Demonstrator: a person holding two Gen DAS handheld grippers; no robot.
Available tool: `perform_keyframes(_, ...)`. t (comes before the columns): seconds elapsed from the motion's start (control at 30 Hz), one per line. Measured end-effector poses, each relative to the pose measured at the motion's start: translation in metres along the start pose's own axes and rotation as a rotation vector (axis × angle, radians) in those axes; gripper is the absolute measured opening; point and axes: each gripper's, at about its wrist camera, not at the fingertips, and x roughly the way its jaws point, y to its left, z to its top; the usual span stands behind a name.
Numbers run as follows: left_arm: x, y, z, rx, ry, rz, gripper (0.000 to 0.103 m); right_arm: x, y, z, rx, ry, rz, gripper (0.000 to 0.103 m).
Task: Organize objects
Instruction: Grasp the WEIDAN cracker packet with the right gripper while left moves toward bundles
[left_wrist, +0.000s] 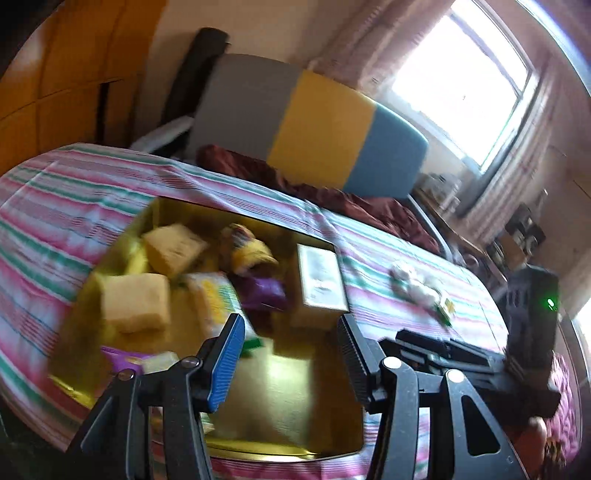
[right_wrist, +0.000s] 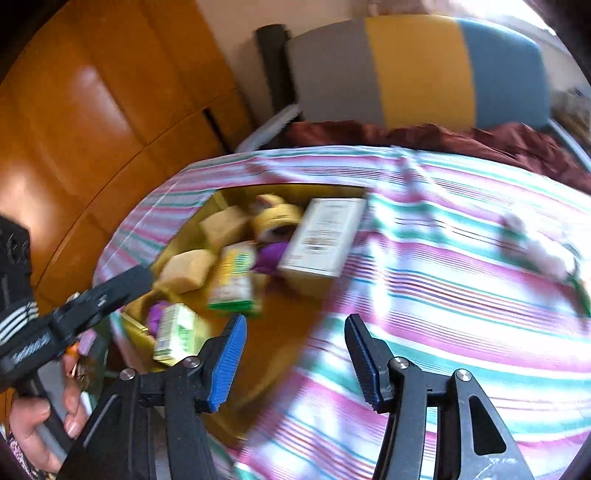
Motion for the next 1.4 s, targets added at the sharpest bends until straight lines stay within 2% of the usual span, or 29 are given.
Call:
perform_keyframes(0.23, 0.026, -0.060, -0.014, 0.123, 0.095, -0.090, 0.053, -0.018, -0.073, -0.021, 0.129, -0.004, -0.126, 0.057)
perform_keyframes(0.4, 0.046, -0.109, -0.031, 0.251, 0.170, -0.151, 0.062, -0.026, -0.120, -0.047, 0.235, -0.016, -0.211, 0.058)
perform_keyframes(0.57, 0.063, -0.140, -0.047, 0.321, 0.225, -0.195, 0.062, -0.040, -0.172, -0.061, 0.345, -0.067, -0.377, 0.059)
perform_keyframes(0.73, 0.075, -0.156, -0.061, 0.334, 0.271, -0.209, 0.062, -0.060, -0.237, -0.047, 0.491, -0.138, -0.481, 0.062)
perform_keyframes(0.87, 0.079, -0.159, -0.070, 0.348, 0.292, -0.204, 0.062, -0.068, -0.278, -0.019, 0.592, -0.197, -0.511, 0.064)
perform_keyframes(0.97, 0.083, -0.158, -0.076, 0.346, 0.315, -0.195, 0.062, -0.061, -0.296, 0.003, 0.607, -0.203, -0.533, 0.065)
perform_keyframes(1.07, 0.088, -0.158, -0.081, 0.346, 0.333, -0.191, 0.062, -0.047, -0.311, 0.020, 0.605, -0.172, -0.576, 0.065)
perform_keyframes(1.27, 0.094, -0.161, -0.085, 0.376, 0.348, -0.168, 0.062, -0.020, -0.332, 0.026, 0.607, -0.103, -0.622, 0.066)
perform_keyframes(1.4, 0.099, -0.163, -0.086, 0.386, 0.362, -0.165, 0.062, -0.015, -0.327, 0.022, 0.506, -0.091, -0.655, 0.064)
